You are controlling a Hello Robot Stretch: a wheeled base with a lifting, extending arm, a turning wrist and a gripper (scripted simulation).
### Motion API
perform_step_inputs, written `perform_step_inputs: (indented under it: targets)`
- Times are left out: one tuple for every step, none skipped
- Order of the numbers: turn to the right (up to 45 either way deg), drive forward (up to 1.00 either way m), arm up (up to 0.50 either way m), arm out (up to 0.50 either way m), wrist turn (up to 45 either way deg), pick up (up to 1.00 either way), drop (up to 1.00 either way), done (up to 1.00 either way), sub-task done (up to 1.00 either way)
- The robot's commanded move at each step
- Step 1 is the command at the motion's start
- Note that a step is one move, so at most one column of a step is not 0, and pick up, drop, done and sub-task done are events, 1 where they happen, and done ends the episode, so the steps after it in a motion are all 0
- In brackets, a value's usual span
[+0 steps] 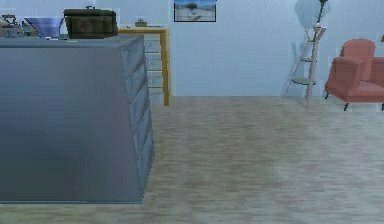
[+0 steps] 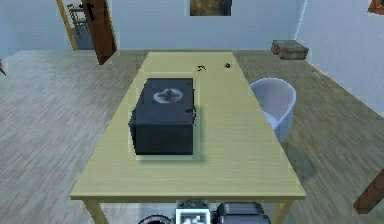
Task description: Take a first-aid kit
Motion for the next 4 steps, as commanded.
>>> perform_step_inputs:
  targets:
    - [0.0, 0.0, 0.0, 0.38, 0.0, 0.0, 0.0, 0.0, 0.0]
    - [0.0, 0.0, 0.0, 0.0, 45.0, 0.0, 0.0, 0.0, 0.0]
    - [0.0, 0.0, 0.0, 0.0, 45.0, 0.0, 0.0, 0.0, 0.0]
    - [0.0, 0.0, 0.0, 0.0, 45.0, 0.0, 0.0, 0.0, 0.0]
